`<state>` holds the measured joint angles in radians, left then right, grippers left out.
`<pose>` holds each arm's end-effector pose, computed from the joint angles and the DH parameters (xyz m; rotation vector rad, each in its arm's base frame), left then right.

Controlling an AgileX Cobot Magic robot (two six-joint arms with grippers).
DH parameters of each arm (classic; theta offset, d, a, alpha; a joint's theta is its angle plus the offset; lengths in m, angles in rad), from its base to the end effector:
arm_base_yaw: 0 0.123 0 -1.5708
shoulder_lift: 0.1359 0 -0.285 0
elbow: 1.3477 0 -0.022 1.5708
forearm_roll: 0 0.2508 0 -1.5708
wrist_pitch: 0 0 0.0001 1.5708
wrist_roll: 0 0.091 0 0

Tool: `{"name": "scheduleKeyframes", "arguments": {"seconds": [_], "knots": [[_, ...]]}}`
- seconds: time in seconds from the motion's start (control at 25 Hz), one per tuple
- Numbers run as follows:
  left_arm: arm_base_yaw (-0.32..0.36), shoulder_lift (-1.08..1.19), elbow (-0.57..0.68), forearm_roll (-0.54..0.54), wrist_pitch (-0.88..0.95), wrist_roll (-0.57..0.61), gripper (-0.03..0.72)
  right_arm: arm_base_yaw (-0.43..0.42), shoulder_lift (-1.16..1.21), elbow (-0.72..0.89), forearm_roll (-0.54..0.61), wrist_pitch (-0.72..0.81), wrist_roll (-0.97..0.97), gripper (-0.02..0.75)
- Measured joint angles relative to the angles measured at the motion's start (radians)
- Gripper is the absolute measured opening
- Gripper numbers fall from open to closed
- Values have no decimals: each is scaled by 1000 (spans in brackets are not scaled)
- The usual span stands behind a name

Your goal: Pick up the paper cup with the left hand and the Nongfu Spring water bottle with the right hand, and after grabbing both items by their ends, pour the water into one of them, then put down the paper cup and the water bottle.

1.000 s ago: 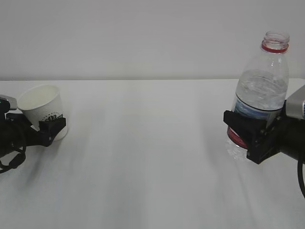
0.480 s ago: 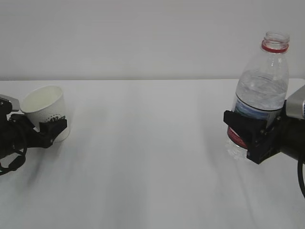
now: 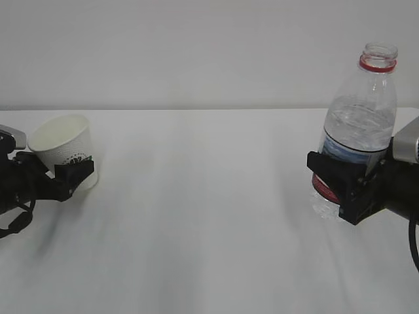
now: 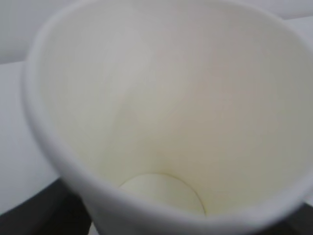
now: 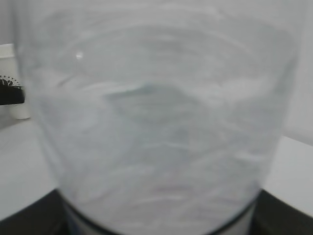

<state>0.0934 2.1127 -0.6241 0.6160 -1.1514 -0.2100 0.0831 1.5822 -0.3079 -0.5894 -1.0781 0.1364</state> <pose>0.3189 -0.0183 0.0763 0.3526 1.8370 -0.4140 0.2295 0.0638 0.1655 -0.5832 1.6517 0.3861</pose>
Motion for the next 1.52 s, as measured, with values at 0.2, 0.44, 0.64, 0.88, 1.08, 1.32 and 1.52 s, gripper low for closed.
{"name": "scheduleKeyframes", "arguments": {"seconds": [0.2, 0.44, 0.64, 0.88, 1.08, 1.32, 1.52], "knots": [[0, -58, 40, 0, 0, 0, 564, 0, 0, 0, -1, 0, 0, 449], [0, -122, 126, 0, 0, 0, 564, 0, 0, 0, -1, 0, 0, 449], [0, -215, 212, 0, 0, -2, 564, 0, 0, 0, -1, 0, 0, 449], [0, -332, 301, 0, 0, -12, 564, 0, 0, 0, -1, 0, 0, 470], [0, -399, 350, 2, 0, -46, 564, 0, 0, 0, -2, 0, 0, 450], [0, -458, 390, 19, 0, -75, 564, 0, 0, 0, -2, 0, 0, 449], [0, -506, 416, 68, 0, -95, 564, 0, 0, 0, -2, 0, 1, 449]]}}
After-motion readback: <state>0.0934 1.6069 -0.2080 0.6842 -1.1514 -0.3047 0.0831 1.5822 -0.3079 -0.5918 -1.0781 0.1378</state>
